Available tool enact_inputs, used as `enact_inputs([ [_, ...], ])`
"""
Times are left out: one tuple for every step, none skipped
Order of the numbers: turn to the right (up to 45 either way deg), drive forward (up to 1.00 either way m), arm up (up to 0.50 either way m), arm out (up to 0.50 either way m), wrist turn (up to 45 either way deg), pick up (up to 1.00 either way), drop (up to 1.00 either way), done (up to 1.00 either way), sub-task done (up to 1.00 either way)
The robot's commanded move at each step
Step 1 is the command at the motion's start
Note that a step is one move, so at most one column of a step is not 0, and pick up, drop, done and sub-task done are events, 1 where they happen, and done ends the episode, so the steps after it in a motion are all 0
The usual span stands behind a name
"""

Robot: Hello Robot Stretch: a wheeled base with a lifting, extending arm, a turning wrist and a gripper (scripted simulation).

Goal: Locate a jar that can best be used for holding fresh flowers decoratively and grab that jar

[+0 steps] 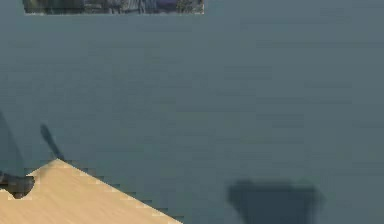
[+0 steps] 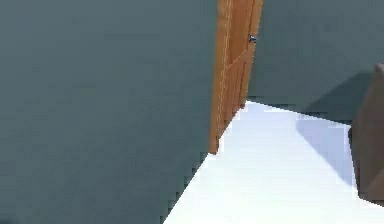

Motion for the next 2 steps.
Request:
enact_inputs([
  [-45.0, 0.00, 0.00, 0.00, 0.0, 0.00, 0.00, 0.00, 0.00],
  [-45.0, 0.00, 0.00, 0.00, 0.0, 0.00, 0.00, 0.00, 0.00],
])
